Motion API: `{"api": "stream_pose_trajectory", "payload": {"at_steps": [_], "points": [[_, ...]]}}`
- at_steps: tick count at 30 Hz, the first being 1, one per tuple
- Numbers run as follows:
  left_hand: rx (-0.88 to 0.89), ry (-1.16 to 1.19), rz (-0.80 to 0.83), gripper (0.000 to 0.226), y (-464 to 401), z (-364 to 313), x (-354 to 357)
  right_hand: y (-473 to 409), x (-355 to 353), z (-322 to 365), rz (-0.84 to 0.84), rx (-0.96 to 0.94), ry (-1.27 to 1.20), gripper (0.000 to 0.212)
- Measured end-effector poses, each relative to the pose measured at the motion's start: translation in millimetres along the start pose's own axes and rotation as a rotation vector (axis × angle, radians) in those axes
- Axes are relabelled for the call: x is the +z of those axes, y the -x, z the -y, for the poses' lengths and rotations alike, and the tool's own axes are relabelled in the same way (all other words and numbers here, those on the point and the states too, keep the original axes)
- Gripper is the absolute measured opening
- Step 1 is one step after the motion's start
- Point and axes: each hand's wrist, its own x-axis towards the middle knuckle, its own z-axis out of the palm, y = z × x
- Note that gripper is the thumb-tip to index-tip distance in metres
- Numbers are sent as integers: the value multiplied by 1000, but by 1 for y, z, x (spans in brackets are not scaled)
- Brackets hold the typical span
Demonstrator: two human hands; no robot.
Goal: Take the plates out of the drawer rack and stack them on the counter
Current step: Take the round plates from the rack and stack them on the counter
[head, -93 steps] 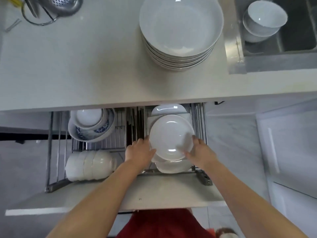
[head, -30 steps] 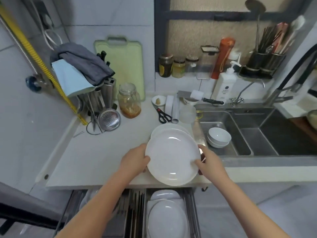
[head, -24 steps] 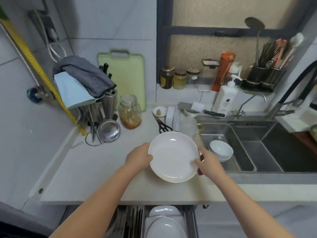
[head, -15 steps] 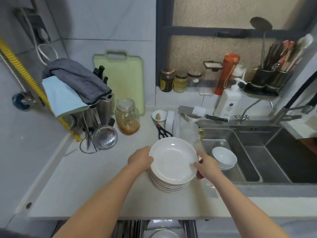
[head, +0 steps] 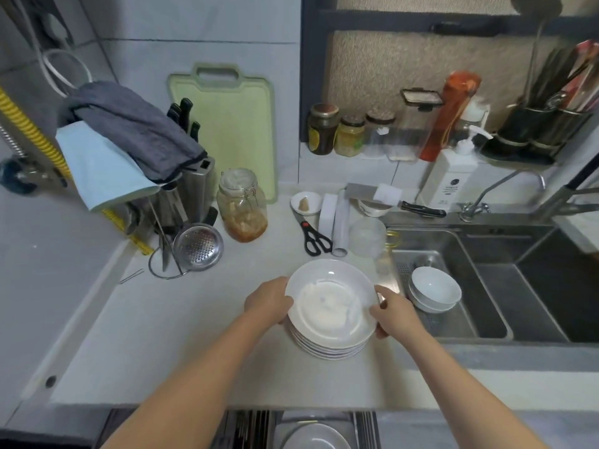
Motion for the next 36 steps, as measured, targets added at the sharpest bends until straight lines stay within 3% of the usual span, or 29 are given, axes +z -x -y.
{"api": "stream_pose_trajectory", "payload": {"at_steps": [6, 11, 16, 19, 29, 36], "points": [[29, -40, -47, 39, 3, 6, 9, 2, 8, -3, -80, -12, 79, 43], [101, 15, -243, 36, 42, 23, 29, 34, 20, -19, -105, -80, 99, 32], [247, -70, -339, 38, 107, 59, 73, 93, 40, -64, -165, -147, 140, 42], [346, -138, -338, 36, 139, 80, 102, 126, 63, -93, -100, -215, 167, 42], [75, -241, 92, 50, 156, 131, 213, 174, 160, -166, 256, 2, 428, 54], [-55, -334, 260, 49, 133, 151, 268, 176, 208, -202, 442, 221, 526, 58]]}}
